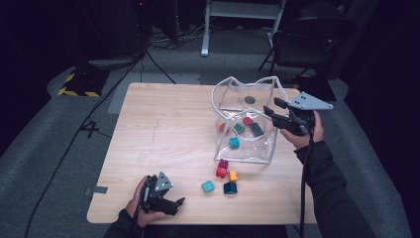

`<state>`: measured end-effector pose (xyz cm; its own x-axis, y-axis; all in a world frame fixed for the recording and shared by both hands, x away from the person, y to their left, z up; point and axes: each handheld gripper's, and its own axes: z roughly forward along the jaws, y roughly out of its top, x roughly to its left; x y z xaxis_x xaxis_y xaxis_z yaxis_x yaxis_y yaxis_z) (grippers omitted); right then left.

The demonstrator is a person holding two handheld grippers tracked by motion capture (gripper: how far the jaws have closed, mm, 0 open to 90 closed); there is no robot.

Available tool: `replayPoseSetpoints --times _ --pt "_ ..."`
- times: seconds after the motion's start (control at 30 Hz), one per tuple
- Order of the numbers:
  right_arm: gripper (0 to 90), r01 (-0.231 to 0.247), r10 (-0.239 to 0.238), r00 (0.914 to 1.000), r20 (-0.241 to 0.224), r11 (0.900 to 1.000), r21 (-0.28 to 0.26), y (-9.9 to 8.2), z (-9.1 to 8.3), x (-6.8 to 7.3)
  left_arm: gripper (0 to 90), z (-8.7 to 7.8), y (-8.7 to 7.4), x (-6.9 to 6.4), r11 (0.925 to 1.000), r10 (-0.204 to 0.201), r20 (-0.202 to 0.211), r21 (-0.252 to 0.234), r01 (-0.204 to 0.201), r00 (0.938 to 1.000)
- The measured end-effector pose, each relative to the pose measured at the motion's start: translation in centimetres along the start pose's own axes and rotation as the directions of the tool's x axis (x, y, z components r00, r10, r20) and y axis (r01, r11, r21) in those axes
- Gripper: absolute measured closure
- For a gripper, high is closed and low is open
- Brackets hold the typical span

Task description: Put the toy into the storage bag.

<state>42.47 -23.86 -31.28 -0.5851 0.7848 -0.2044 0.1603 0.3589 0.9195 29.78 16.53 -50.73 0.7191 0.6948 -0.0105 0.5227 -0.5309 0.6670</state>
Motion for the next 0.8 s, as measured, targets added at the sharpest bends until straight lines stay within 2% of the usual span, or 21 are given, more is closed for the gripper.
replayPoseSetpoints --times 0.23,0.47,0.8 --pt "49.6 0.004 -0.004 1.0000 -0.007 0.9999 -0.014 0.0 -1.2 0.1 4.9 0.0 0.0 0.0 1.0000 0.000 0.000 0.000 0.000 1.0000" --pt "49.0 0.006 -0.008 0.9993 -0.036 0.9988 -0.049 0.0 -3.0 0.3 5.0 0.0 0.0 0.0 1.0000 0.000 0.000 0.000 0.000 1.0000" --pt "46.8 0.032 -0.036 0.9971 -0.066 0.9979 -0.056 -0.4 -4.9 0.9 4.9 0.0 0.0 0.0 1.0000 0.000 0.000 0.000 0.000 1.0000"
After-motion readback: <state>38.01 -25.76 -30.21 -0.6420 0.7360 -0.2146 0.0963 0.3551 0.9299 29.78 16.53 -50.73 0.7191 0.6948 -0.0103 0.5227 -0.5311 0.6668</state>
